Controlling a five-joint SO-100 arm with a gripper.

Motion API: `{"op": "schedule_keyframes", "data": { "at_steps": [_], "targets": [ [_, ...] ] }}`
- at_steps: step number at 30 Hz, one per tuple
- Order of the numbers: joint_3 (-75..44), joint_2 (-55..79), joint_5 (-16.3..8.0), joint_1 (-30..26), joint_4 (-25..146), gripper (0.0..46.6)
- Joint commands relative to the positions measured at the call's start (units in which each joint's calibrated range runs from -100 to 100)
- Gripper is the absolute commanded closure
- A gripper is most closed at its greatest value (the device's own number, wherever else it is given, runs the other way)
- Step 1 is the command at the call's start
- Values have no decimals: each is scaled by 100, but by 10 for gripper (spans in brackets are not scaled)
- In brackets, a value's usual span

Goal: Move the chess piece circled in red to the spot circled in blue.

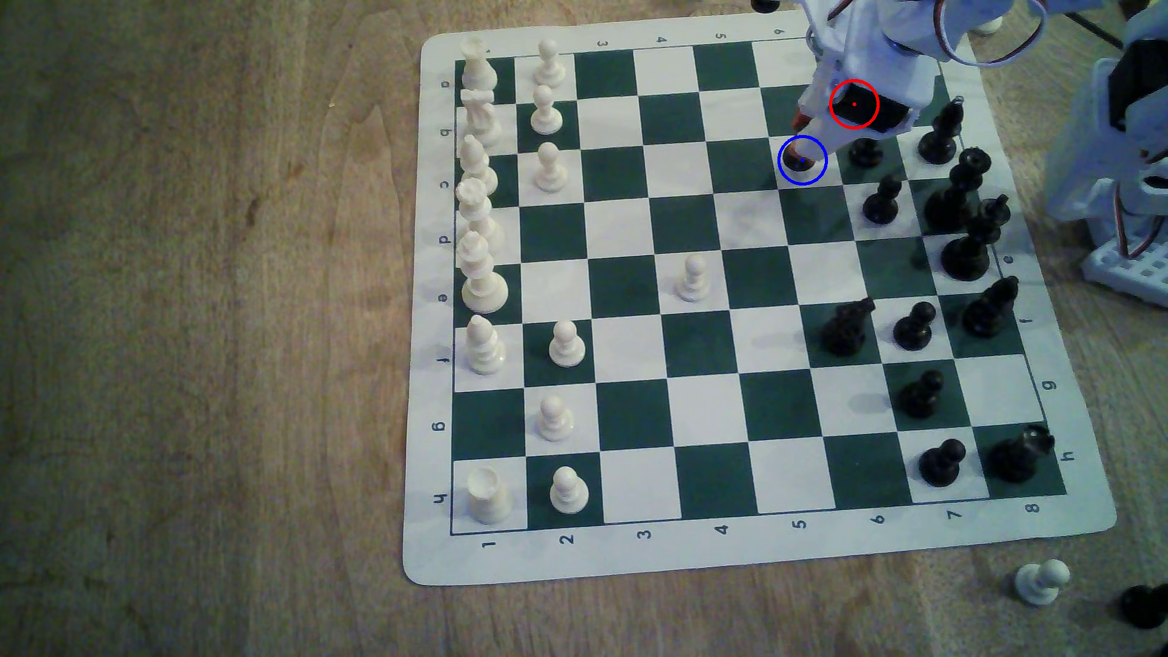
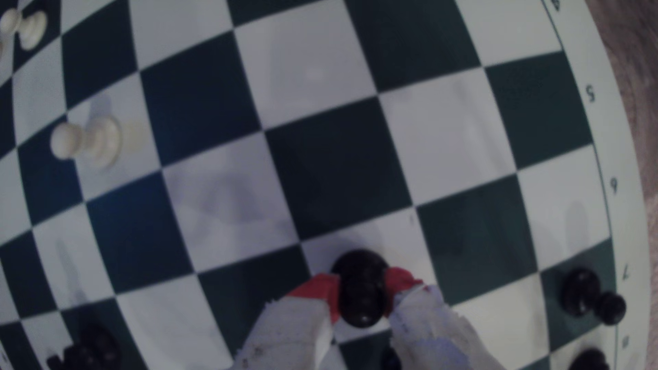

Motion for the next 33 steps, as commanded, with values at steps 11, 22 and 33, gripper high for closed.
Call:
{"op": "schedule_keyframes", "data": {
  "at_steps": [11,22,33],
  "targets": [
    [33,150,88,82,-335,459],
    [151,-631,73,192,-212,279],
    [-891,-2490,-63,-465,1467,464]
  ]
}}
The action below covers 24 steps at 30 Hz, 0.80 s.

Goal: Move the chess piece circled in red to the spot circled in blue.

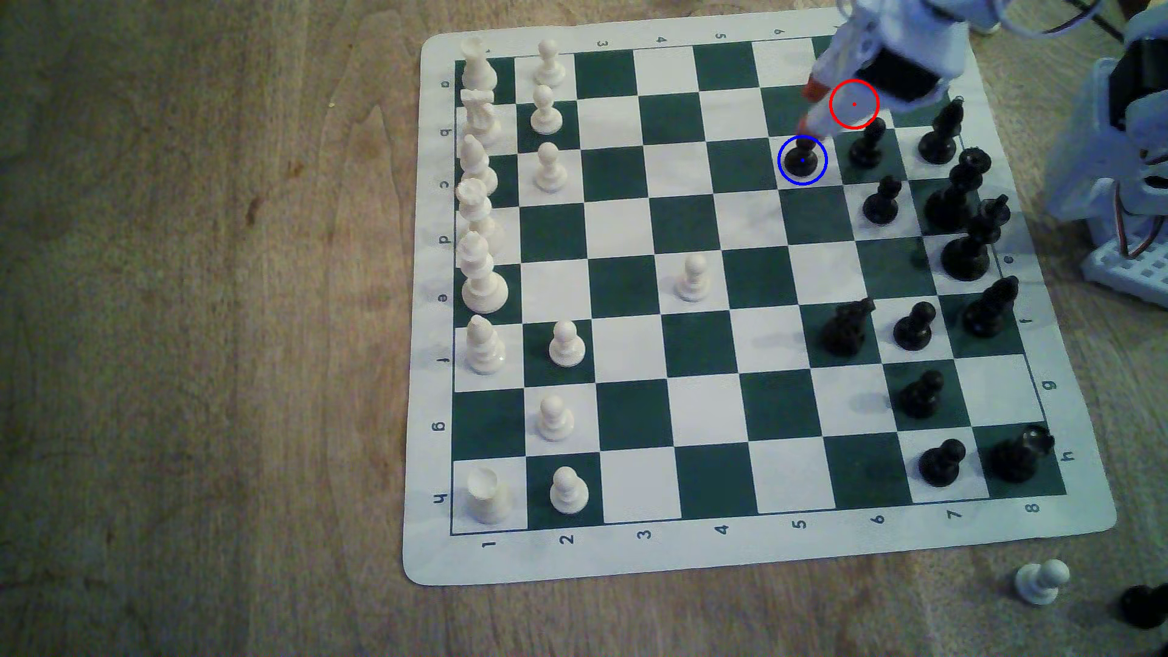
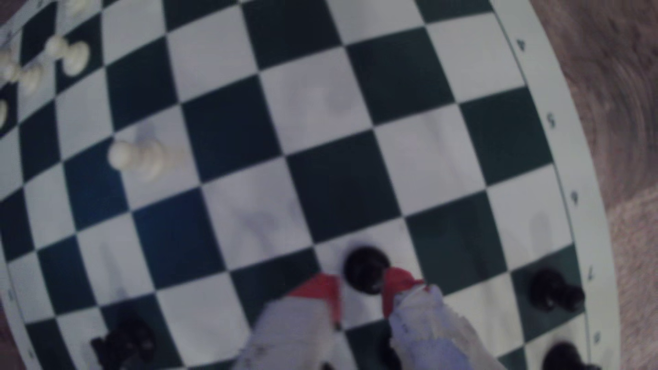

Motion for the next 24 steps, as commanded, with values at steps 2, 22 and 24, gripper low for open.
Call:
{"op": "schedule_keyframes", "data": {
  "at_steps": [2,22,24],
  "targets": [
    [-376,-1499,-44,-494,422,464],
    [4130,-5022,327,-267,-10364,464],
    [4130,-5022,317,-228,-11355,464]
  ]
}}
